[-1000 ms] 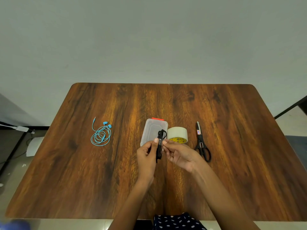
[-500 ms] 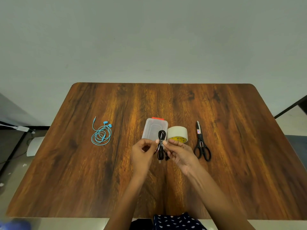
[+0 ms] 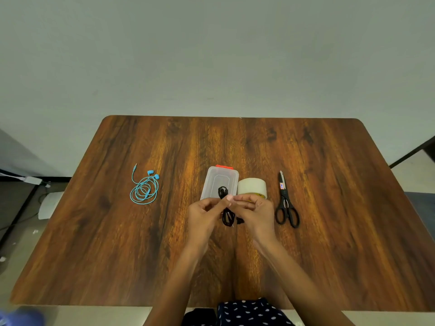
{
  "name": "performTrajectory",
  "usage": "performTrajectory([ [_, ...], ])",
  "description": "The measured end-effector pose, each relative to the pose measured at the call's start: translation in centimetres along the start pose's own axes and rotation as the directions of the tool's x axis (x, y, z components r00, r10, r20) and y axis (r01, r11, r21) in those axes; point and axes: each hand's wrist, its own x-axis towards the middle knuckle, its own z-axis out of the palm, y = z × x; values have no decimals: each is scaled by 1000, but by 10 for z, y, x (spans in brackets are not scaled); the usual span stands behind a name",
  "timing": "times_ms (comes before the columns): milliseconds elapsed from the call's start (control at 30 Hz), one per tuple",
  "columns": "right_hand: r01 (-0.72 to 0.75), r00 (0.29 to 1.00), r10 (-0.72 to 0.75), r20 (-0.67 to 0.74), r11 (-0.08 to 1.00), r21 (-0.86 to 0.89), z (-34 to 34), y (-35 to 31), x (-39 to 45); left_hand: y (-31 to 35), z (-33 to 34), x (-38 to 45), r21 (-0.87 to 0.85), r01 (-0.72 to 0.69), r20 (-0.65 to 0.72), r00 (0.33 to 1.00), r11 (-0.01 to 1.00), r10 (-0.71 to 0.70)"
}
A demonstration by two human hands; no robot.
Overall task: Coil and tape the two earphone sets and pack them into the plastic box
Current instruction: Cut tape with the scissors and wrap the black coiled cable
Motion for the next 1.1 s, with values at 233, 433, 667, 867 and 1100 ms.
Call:
performTrajectory([
  [233, 26, 1000, -25, 15, 999, -45, 4, -4, -4, -4, -3, 1, -173, 119, 9, 993, 978, -119],
  [433, -33, 993, 43, 106, 995, -99, 4, -6, -1, -5, -3, -1, -147, 107, -3, 994, 983, -109],
  [667, 90, 995, -79, 55, 961, -261, 5, -9, -1, -3, -1, 0, -25, 48, -28, 998, 999, -49],
  [867, 218, 975, -211, 69, 852, -475, 6, -12, -2, -4, -8, 5, -74, 130, 1, 991, 989, -130],
  [1100, 297, 955, -248, 165, 810, -506, 5, -10, 0, 1, -16, 10, -137, 256, 84, 966, 957, -246],
])
